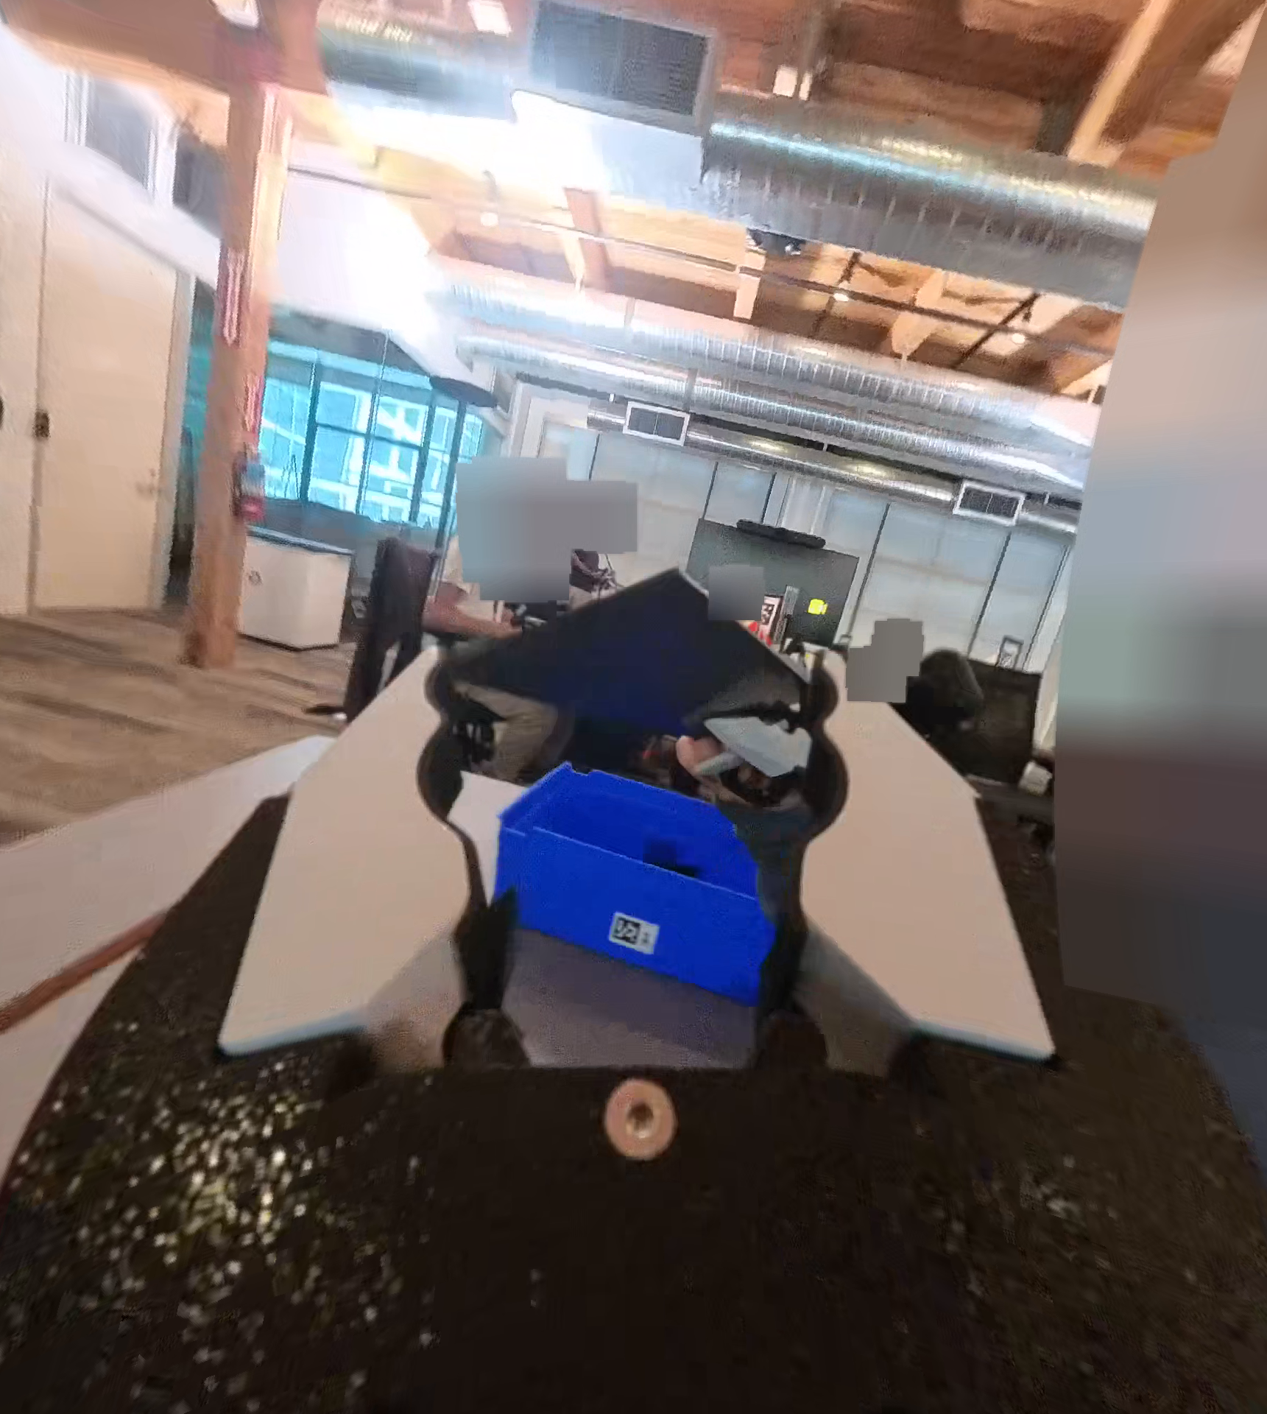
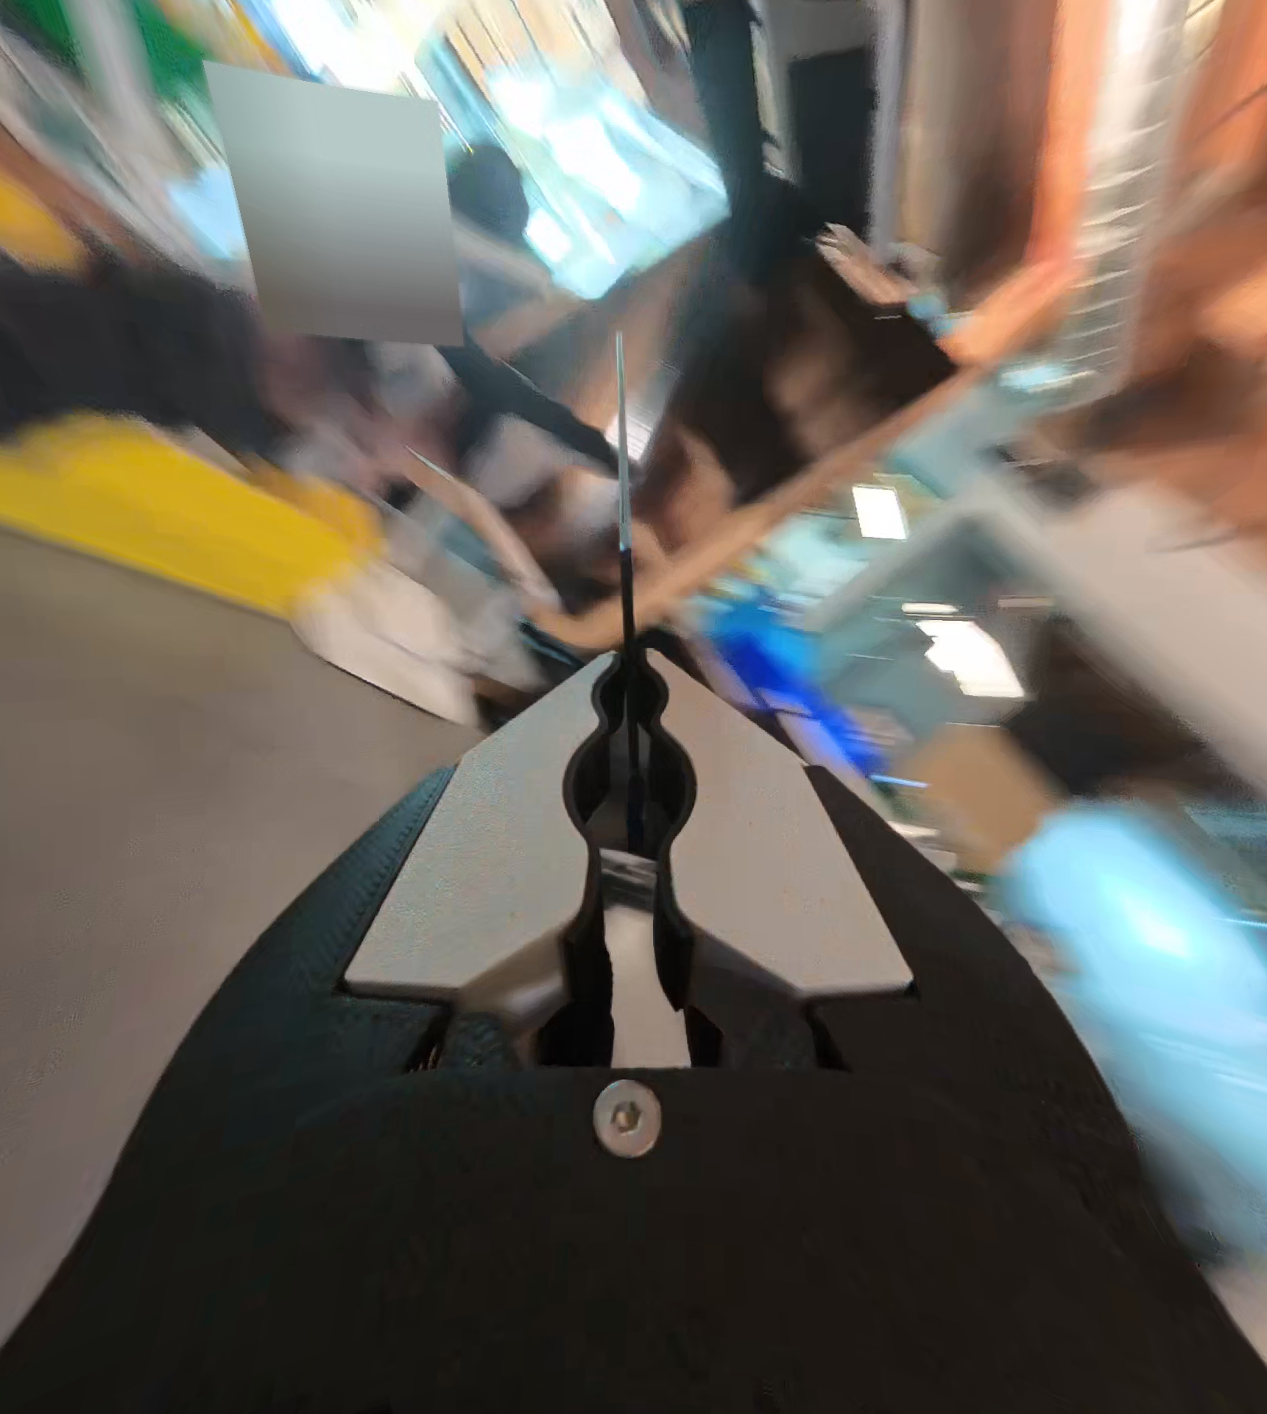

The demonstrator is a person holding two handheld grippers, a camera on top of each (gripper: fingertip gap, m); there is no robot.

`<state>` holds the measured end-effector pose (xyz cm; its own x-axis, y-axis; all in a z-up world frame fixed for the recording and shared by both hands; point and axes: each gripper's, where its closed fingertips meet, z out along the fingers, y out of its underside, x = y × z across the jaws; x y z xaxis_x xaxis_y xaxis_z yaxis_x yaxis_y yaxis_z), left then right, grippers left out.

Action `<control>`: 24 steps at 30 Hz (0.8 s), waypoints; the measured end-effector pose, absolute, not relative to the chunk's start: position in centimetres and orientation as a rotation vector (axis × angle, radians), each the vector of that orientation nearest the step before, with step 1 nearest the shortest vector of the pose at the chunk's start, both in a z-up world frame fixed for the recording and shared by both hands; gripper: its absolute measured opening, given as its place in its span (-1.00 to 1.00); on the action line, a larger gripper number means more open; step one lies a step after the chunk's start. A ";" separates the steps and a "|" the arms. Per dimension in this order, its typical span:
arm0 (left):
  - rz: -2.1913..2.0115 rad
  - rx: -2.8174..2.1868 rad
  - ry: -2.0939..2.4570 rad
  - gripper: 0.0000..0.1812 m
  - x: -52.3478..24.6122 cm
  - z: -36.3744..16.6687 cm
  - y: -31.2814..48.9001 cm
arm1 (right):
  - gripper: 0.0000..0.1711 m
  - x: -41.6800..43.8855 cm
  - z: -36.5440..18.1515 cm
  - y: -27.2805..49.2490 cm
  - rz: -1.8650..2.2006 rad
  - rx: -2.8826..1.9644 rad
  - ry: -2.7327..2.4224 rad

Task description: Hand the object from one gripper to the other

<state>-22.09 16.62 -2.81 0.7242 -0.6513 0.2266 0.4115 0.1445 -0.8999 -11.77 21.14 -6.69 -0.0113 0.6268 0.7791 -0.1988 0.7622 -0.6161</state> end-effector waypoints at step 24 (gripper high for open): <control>-0.671 -0.683 0.177 -1.00 -24.9 1.1 13.4 | -0.35 -17.1 -7.0 18.8 1.081 -0.462 -1.325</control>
<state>-24.87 13.37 1.14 0.7774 -0.6259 0.0615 0.5142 0.5762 -0.6353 -17.05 18.81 -7.03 -0.1178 0.8319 0.5423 -0.3643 0.4718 -0.8029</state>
